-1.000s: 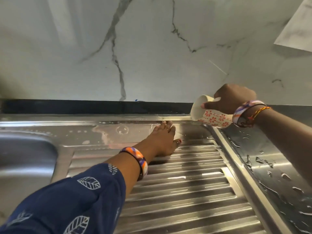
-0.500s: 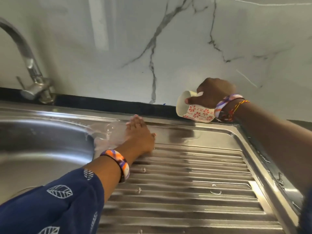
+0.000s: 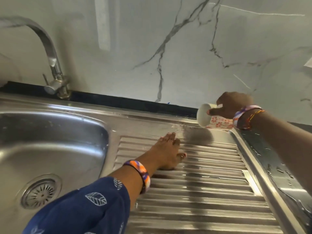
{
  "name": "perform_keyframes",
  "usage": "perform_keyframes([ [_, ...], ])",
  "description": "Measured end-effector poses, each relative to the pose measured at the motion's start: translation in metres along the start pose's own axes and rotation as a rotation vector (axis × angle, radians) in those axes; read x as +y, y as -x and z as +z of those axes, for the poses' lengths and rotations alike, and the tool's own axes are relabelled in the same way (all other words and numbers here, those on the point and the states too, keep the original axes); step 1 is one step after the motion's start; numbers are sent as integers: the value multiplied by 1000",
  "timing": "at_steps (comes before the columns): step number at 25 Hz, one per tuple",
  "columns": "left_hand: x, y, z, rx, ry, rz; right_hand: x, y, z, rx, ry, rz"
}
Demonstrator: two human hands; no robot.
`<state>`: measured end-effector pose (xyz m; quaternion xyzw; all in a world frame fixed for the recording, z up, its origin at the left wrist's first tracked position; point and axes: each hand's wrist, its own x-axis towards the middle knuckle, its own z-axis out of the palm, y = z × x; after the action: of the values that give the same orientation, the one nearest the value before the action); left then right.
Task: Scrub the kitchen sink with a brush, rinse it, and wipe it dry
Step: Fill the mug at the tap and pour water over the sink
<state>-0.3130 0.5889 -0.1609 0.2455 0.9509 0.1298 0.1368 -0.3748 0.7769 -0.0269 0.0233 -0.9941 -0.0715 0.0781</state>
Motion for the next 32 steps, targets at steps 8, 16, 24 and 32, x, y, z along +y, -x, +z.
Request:
perform_keyframes([
  [8,-16,45,16,69,-32,-120,-65,62,-6,85,277,-250],
  [16,-76,103,18,143,-46,-204,-168,94,-39,162,290,-428],
  [24,-196,169,-41,170,-59,-306,-283,89,-68,183,163,-380],
  [32,-324,175,-163,468,560,-577,-384,66,-37,-168,-731,174],
])
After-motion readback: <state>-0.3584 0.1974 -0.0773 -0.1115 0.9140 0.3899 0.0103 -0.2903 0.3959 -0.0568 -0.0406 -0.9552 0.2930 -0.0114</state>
